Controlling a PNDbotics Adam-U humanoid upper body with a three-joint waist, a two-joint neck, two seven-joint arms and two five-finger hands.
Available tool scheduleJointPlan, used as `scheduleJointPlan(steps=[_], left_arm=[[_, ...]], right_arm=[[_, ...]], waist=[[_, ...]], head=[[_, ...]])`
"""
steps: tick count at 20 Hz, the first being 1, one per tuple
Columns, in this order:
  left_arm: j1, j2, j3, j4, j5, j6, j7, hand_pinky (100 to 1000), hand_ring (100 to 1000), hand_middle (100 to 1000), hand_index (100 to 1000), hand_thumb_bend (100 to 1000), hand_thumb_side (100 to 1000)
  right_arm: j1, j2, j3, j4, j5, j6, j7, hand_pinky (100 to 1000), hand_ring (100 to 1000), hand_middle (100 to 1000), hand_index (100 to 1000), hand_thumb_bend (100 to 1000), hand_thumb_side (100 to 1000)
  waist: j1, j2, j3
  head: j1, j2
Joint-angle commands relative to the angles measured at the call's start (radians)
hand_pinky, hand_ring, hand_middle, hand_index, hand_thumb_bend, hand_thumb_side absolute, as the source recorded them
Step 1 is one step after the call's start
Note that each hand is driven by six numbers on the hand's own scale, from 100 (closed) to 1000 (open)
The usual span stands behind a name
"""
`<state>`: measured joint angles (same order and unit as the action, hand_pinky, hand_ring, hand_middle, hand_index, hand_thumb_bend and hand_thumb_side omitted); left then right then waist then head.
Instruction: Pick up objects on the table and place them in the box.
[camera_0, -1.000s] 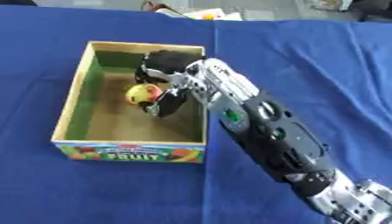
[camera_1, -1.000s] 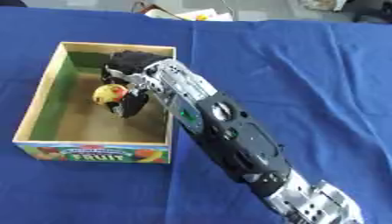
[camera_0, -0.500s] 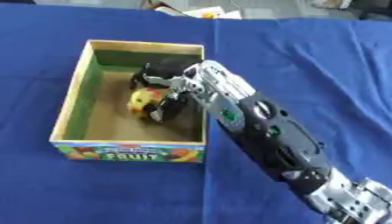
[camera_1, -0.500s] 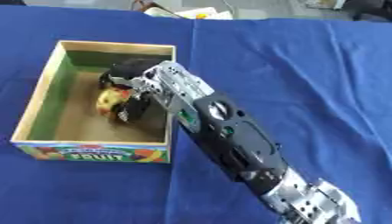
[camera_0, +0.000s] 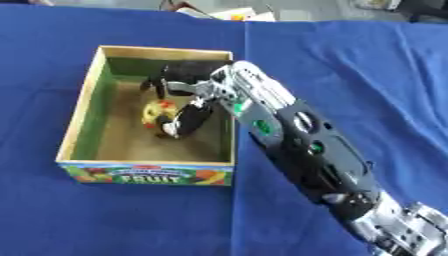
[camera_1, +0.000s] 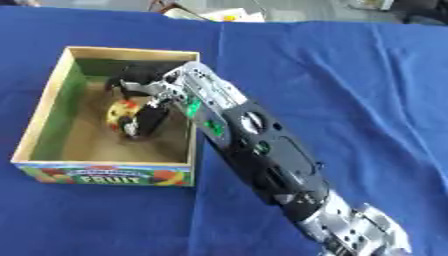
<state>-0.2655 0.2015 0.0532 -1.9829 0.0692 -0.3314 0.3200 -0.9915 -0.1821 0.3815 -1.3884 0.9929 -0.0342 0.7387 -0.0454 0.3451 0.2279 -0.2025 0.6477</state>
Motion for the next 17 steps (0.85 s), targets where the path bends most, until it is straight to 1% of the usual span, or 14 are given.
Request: scheduleJointPlan(steps=[1, 5, 7, 9, 11, 12, 13, 15, 16, 17], left_arm=[[-0.009, 0.011, 0.000, -0.017, 0.003, 0.001, -0.001, 582, 806, 825, 790, 100, 1000], [-0.009, 0.012, 0.001, -0.017, 0.003, 0.000, -0.001, 582, 805, 825, 790, 100, 1000], [-0.007, 0.012, 0.004, -0.017, 0.003, 0.000, 0.001, 582, 805, 825, 790, 100, 1000], [-0.004, 0.012, 0.006, -0.017, 0.002, 0.003, 0.002, 582, 805, 825, 790, 100, 1000], [-0.002, 0.012, 0.008, -0.017, 0.000, 0.004, 0.003, 582, 805, 825, 790, 100, 1000], [-0.001, 0.012, 0.009, -0.017, 0.000, 0.004, 0.003, 582, 806, 825, 790, 100, 1000], [-0.001, 0.013, 0.010, -0.017, -0.002, 0.004, 0.003, 582, 806, 825, 790, 100, 1000], [0.002, 0.014, 0.012, -0.017, -0.006, 0.008, 0.003, 581, 806, 826, 790, 100, 1000], [0.003, 0.013, 0.012, -0.017, -0.008, 0.010, 0.002, 581, 806, 826, 790, 100, 1000], [0.003, 0.013, 0.013, -0.017, -0.009, 0.011, 0.001, 581, 806, 826, 790, 100, 1000]], right_arm=[[-0.026, -0.023, -0.018, -0.065, 0.013, -0.002, -0.009, 821, 790, 734, 957, 100, 344], [-0.029, -0.056, -0.038, -0.146, -0.013, 0.002, -0.017, 816, 785, 729, 943, 100, 341], [-0.031, -0.093, -0.054, -0.203, -0.035, 0.009, -0.021, 806, 770, 715, 944, 100, 311], [-0.031, -0.140, -0.079, -0.271, -0.053, 0.021, -0.028, 807, 768, 714, 940, 100, 317], [-0.028, -0.186, -0.113, -0.340, -0.073, 0.040, -0.043, 811, 769, 726, 933, 100, 315], [-0.023, -0.212, -0.132, -0.375, -0.078, 0.052, -0.054, 818, 773, 725, 933, 100, 265], [-0.013, -0.236, -0.150, -0.412, -0.076, 0.065, -0.065, 819, 773, 726, 933, 100, 262], [0.012, -0.284, -0.186, -0.484, -0.072, 0.096, -0.091, 824, 776, 727, 936, 100, 268], [0.024, -0.305, -0.204, -0.517, -0.072, 0.114, -0.105, 821, 775, 727, 935, 100, 297], [0.036, -0.323, -0.219, -0.547, -0.073, 0.132, -0.119, 821, 775, 727, 935, 100, 297]], waist=[[0.007, -0.025, 0.000], [0.008, -0.030, -0.005], [0.010, -0.032, -0.009], [0.011, -0.035, -0.014], [0.013, -0.036, -0.020], [0.014, -0.037, -0.023], [0.015, -0.037, -0.025], [0.017, -0.037, -0.032], [0.019, -0.037, -0.036], [0.020, -0.037, -0.037]], head=[[-0.001, -0.011], [0.005, -0.005], [0.011, 0.000], [0.020, 0.006], [0.031, 0.012], [0.037, 0.014], [0.041, 0.015], [0.053, 0.016], [0.059, 0.017], [0.061, 0.017]])
